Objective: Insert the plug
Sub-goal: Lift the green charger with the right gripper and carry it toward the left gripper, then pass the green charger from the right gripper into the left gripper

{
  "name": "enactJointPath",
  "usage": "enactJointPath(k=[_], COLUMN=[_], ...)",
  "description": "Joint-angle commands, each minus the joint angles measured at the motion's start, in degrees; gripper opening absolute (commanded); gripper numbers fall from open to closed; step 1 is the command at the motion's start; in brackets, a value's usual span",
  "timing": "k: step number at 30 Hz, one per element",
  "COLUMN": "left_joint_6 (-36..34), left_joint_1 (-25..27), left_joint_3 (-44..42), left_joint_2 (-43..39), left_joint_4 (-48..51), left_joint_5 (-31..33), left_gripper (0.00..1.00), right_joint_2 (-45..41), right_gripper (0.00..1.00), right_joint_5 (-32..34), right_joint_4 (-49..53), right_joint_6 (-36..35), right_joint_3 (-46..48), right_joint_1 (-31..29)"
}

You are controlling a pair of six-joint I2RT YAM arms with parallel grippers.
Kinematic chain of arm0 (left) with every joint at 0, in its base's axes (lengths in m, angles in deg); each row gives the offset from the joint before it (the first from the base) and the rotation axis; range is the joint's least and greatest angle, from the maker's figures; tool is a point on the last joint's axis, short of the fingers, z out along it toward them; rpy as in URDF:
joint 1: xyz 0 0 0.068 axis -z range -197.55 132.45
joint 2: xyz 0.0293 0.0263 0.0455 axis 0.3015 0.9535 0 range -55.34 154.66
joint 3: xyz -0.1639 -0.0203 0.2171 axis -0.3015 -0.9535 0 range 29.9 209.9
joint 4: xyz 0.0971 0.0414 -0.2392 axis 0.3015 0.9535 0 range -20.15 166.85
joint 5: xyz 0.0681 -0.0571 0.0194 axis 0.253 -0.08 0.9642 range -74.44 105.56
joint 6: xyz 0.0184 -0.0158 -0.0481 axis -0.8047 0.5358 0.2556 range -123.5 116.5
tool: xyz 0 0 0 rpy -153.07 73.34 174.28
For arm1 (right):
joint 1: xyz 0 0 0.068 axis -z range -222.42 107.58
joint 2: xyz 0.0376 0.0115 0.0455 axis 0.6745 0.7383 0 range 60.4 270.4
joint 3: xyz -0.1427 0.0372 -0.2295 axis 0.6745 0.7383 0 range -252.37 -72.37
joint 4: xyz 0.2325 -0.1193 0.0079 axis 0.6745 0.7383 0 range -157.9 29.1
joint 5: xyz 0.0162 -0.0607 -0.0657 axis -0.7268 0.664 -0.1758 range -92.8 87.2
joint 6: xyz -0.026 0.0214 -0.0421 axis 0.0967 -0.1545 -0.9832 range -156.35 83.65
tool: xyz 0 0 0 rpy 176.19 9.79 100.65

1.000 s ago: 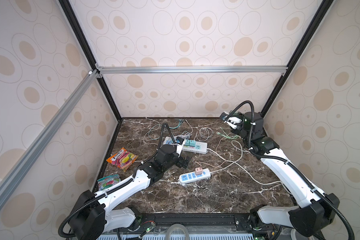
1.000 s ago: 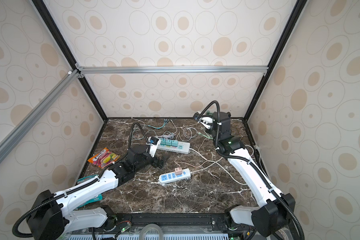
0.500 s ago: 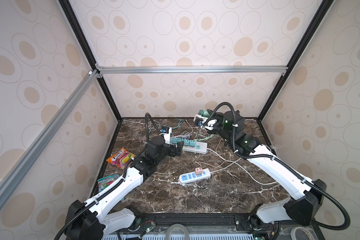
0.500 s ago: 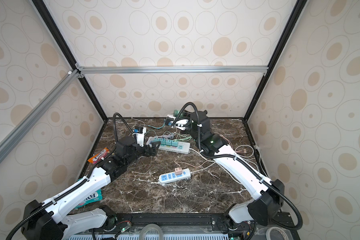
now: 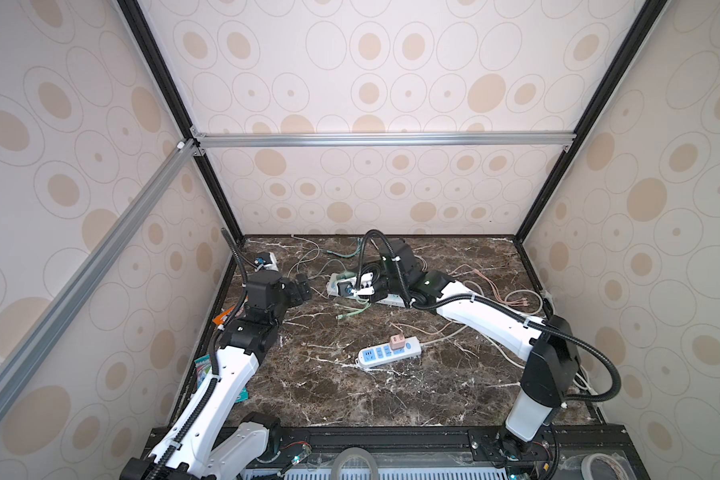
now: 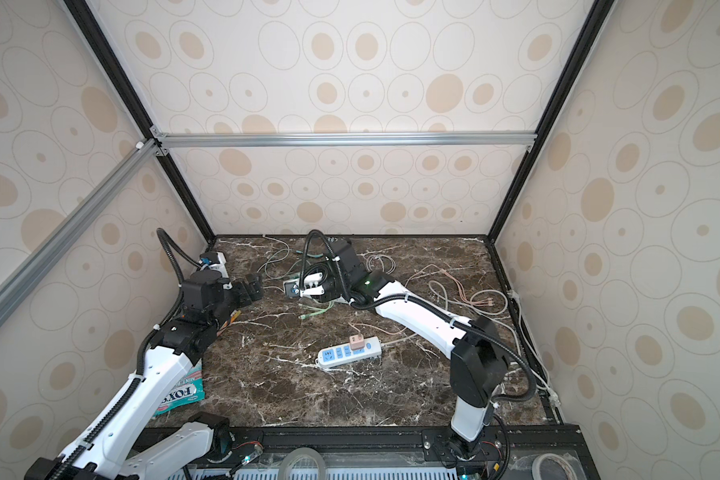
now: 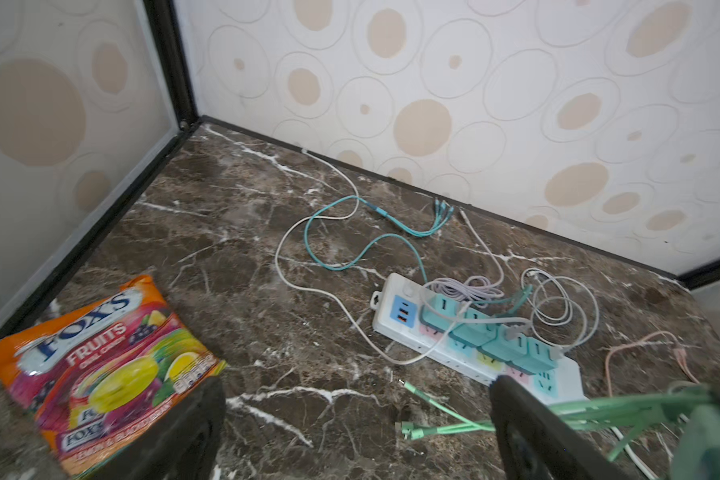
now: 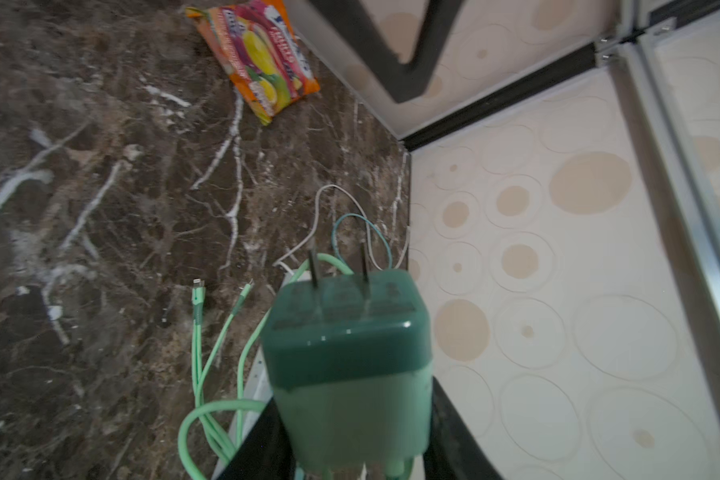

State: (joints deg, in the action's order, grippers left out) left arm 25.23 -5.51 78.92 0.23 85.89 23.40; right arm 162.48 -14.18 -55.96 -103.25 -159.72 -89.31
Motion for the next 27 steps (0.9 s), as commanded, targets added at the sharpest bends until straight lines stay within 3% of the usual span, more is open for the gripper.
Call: enactJointPath(k=[1, 6, 13, 21, 24, 26, 27], left_joint_6=[1.9, 3.6, 4.6, 6.6, 7.5, 8.2, 8.4], left_joint_1=[-0.7, -0.8, -0.9, -0.6, 0.1, 1.5, 2.4], left_joint_3=[-1.6, -4.1, -6.2, -10.2, -11.7, -12.6, -13.0], left_joint_2=[-0.6, 0.5, 2.6, 5.3, 6.2, 7.0, 7.3], left_joint_4=[4.4, 4.4, 2.9, 0.0, -1.0, -1.9, -2.4], left_joint_5=[0.8, -1.4, -4.0, -8.0, -9.9, -11.7, -12.3], left_gripper=[0.98, 0.98, 0.98, 0.98, 0.98, 0.99, 0.98], right_joint_2=[5.8, 15.3, 17.6, 10.6, 6.8, 3.6, 2.2], right_gripper=[0.28, 0.32, 0.41, 0.75, 0.76, 0.77, 0.97], right_joint_5=[-5.1, 3.2, 0.7, -2.3, -2.1, -1.7, -1.0], right_joint_4=[4.4, 9.5, 15.2, 12.5, 7.2, 0.3, -3.0], right_joint_6=[-7.8, -17.1, -22.0, -9.5, -3.9, 3.6, 8.0], right_joint_3=[-0.7, -5.3, -5.0, 0.9, 6.3, 10.8, 12.6], right_joint_1=[-3.1, -8.1, -11.3, -11.5, -11.4, -11.4, -11.3])
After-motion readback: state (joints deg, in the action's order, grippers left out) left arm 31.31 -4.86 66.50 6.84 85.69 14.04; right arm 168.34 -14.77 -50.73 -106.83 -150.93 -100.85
